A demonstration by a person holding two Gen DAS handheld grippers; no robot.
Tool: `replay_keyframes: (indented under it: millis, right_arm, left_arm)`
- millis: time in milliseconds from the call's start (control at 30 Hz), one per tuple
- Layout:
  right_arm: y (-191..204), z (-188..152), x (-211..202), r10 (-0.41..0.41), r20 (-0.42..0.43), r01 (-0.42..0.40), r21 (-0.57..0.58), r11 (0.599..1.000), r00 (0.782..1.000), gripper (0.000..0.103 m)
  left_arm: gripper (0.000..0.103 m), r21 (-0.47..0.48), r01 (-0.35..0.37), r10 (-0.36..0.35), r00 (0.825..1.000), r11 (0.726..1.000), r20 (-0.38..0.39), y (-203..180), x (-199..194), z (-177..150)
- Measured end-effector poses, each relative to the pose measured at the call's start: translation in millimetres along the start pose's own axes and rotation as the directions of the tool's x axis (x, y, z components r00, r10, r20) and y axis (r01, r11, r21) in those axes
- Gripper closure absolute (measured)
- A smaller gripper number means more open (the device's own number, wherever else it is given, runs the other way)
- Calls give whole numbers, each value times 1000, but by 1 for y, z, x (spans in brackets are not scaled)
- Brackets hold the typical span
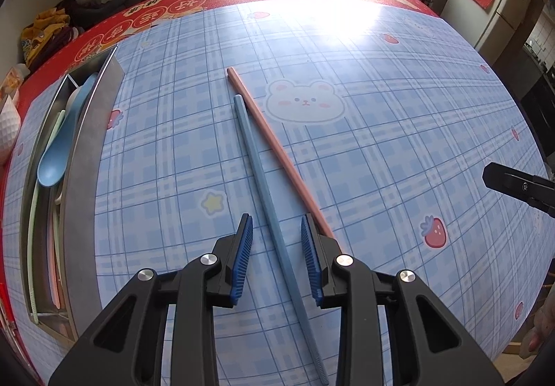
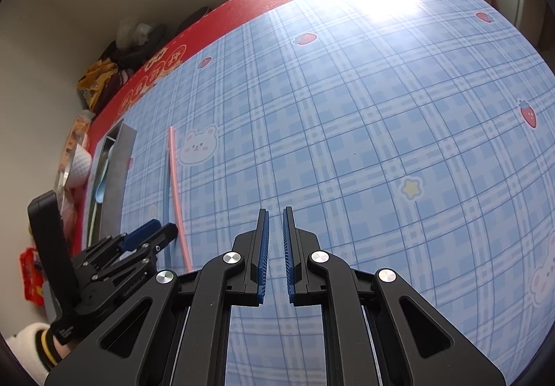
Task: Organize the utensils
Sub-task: 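Move the left tool to the blue chopstick and close on it, then lift the blue chopstick with the left tool while the right tool grasps the pink chopstick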
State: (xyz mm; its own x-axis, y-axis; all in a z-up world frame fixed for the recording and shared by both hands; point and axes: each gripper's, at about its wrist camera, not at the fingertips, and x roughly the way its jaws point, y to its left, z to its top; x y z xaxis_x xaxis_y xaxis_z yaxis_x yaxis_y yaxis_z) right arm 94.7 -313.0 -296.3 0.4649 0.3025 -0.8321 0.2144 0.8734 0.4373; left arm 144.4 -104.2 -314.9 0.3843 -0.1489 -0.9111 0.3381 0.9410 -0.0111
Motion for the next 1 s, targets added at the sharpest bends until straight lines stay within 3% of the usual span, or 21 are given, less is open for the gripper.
replay_keyframes:
  millis: [233, 400, 667, 1000]
  right_arm:
    - [-1, -3, 3, -8, -13, 8, 6, 1000, 1000, 94]
    - [1, -4, 5, -10, -18, 10, 0, 1000, 1000, 94]
    - [14, -4, 8, -11, -19, 11, -26, 1000, 1000, 94]
    - [50, -5, 28, -39, -27, 34, -151, 988, 999, 94]
  left_arm:
    - [75, -4, 13, -13, 1000, 1000, 13, 3, -1, -3]
    - [96, -75, 54, -53, 999, 996, 13, 22, -1, -3]
    - [97, -88, 72, -71, 997, 994, 8, 30, -9, -10]
    - [97, -91, 62, -50, 991, 994, 126, 56, -60, -21]
